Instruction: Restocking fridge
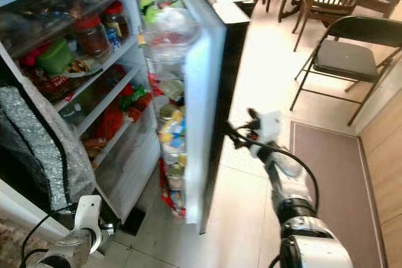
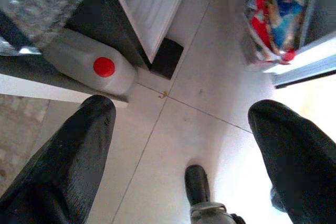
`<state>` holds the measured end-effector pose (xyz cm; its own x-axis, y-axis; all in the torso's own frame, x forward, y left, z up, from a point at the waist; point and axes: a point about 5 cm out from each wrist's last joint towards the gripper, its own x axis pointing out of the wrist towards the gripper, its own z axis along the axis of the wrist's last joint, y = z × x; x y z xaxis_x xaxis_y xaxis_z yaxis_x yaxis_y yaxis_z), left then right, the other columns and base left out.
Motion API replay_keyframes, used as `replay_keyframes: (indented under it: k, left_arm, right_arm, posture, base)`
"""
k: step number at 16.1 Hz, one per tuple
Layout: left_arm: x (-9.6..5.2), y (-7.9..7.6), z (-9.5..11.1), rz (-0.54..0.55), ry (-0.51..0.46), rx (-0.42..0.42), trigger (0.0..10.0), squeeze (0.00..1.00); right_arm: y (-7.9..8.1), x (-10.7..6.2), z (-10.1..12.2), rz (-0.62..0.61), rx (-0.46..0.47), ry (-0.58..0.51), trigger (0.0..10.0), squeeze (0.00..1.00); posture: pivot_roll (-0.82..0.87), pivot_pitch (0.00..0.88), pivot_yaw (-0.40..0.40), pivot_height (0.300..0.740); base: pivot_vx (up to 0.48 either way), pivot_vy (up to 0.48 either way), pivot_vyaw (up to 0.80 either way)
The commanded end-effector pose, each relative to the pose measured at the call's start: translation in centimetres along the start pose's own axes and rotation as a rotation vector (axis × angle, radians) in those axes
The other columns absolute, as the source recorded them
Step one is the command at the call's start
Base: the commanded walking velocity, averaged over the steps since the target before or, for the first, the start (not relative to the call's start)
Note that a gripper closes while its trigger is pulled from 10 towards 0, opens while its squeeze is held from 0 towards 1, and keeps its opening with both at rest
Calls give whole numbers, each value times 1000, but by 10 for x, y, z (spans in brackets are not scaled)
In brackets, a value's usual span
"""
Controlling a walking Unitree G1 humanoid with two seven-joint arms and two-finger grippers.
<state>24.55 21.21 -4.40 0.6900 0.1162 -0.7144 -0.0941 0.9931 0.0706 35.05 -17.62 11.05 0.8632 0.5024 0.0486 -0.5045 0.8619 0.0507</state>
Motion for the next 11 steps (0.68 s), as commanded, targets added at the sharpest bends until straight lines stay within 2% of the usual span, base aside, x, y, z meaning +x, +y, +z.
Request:
replay_keyframes:
  k: [1, 3, 6, 9, 10, 11]
  left_arm:
    - [0, -1, -3, -2, 19, 8, 10000, 0]
    - [0, -2, -3, -2, 19, 6, 10000, 0]
    - [0, -2, -3, -1, 21, 2, 10000, 0]
    - [0, -2, -4, 2, 21, 0, 10000, 0]
    - [0, -2, -3, 4, 20, -1, 10000, 0]
    - [0, -2, -3, 6, 20, -1, 10000, 0]
  right_arm:
    - [11, 14, 20, 101, -41, -64, 10000, 0]
    - [33, 21, 28, 258, -66, -85, 10000, 0]
    - [47, 22, 33, 363, -66, -91, 10000, 0]
    - [60, 30, 39, 425, -87, -91, 10000, 0]
    - [65, 38, 46, 434, -95, -95, 10000, 0]
    - [72, 55, 58, 413, -54, -123, 10000, 0]
  posture:
    - [-65, 0, -33, 740]
    - [-63, 0, -34, 740]
    - [-60, 0, -36, 740]
    - [-56, 0, -36, 740]
    - [-57, 0, -36, 740]
    - [-54, 0, -37, 740]
  base:
    - [0, 0, 0]
    - [0, 0, 0]
    - [0, 0, 0]
    - [0, 0, 0]
    - [0, 0, 0]
    - [0, 0, 0]
